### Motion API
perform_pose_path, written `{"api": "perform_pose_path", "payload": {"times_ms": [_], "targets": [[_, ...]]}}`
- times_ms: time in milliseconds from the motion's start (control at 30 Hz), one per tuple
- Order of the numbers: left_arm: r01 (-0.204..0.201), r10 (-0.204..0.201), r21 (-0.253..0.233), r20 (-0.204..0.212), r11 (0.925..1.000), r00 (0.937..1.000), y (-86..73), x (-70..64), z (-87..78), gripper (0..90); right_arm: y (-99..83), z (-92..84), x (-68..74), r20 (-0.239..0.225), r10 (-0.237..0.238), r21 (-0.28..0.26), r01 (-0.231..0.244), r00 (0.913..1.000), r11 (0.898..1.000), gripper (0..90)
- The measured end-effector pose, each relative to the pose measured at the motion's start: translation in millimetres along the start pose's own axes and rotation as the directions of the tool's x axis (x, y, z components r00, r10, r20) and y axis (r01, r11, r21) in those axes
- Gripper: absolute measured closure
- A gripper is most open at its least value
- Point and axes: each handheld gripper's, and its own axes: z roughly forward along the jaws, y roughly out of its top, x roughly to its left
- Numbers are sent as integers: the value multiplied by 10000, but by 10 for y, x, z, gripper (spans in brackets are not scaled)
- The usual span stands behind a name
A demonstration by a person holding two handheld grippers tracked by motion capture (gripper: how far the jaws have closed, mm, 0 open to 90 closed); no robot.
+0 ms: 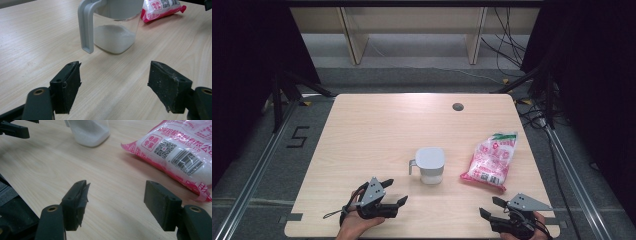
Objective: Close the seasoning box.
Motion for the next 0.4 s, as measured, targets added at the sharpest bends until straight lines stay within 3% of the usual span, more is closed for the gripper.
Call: {"api": "perform_pose_path", "payload": {"times_ms": [33, 167, 233, 267, 333, 367, 400], "targets": [[-190, 192, 114, -165, 9998, 9997, 2, 19, -13, 252, 1, -1, 12, -47, 116, 96, -115, 9999, 9999, 360], [65, -65, 36, -107, 10000, 9999, -8, 23, -1, 252, 3, 5, 6, 110, -51, 67, 51, 9999, 10000, 360], [77, -76, 123, -112, 9999, 9999, -13, 31, 3, 252, 6, -9, 38, -1, 246, 142, -246, 9997, 9996, 359], [95, -94, 117, -102, 9999, 9999, -16, 36, 7, 252, 11, -10, 19, 92, -105, 105, 104, 9999, 9999, 359], [95, -92, 228, -112, 9997, 9999, -24, 53, 8, 252, 10, -6, 16, 108, -153, 80, 153, 9998, 9999, 359], [296, -295, 116, -87, 9995, 9995, -29, 48, 15, 252, 10, -5, 14, 127, -152, 99, 151, 9998, 9998, 359], [223, -216, 227, -309, 9995, 9993, -29, 67, 10, 252, 7, 11, 12, 45, -110, 106, 110, 9999, 9999, 359]]}}
